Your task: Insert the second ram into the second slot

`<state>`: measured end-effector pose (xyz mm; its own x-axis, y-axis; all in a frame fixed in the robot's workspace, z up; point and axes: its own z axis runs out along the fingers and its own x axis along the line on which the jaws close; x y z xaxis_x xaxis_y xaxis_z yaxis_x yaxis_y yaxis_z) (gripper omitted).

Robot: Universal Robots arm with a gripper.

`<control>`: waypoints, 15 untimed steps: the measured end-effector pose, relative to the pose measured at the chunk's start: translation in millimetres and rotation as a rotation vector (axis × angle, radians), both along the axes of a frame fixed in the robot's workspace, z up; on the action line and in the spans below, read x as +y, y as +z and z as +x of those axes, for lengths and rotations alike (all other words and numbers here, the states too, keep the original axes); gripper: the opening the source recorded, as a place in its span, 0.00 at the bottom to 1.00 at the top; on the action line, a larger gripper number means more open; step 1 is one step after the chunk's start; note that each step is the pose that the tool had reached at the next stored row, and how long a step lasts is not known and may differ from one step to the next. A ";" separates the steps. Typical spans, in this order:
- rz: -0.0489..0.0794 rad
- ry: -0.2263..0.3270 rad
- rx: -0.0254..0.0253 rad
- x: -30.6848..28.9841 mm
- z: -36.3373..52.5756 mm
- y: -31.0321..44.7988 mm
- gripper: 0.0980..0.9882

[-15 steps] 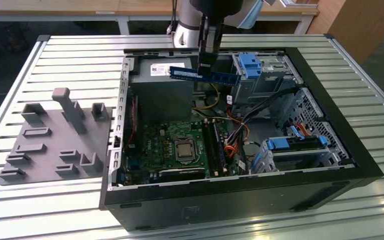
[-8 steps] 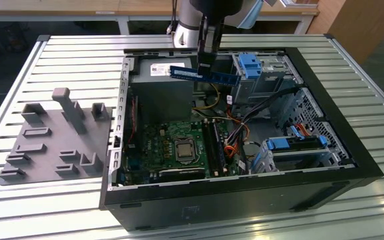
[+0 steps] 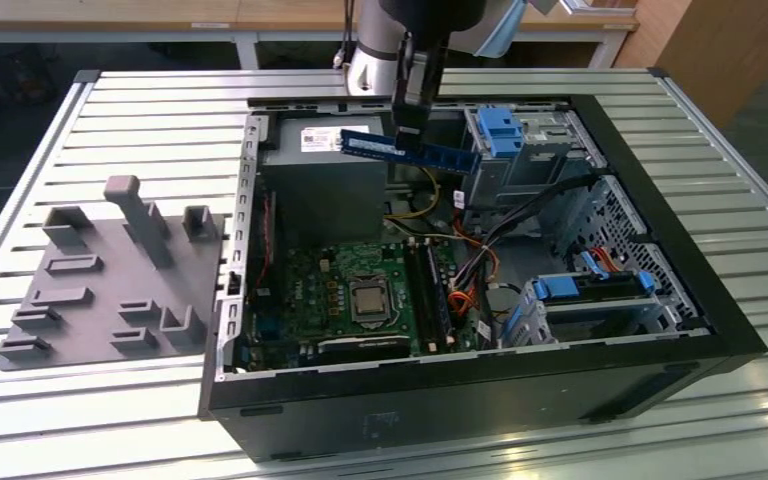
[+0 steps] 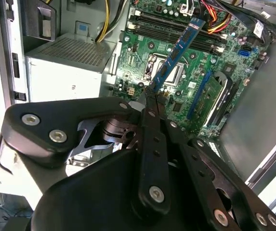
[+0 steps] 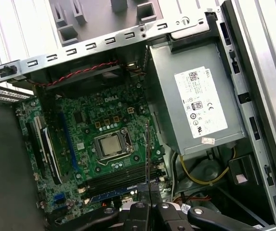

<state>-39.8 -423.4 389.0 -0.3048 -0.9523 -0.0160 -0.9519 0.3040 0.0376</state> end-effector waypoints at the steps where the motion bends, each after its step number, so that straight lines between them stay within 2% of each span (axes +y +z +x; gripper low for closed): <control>1: 0.000 -0.022 0.0000 0.0 0.0 0.0 0.02; 7: 0.000 -0.070 0.0000 0.0 0.0 0.0 0.02; 8: 0.000 -0.123 0.0000 0.0 0.0 0.0 0.02; 15: -0.001 -0.215 -0.0001 0.0 0.0 -0.1 0.02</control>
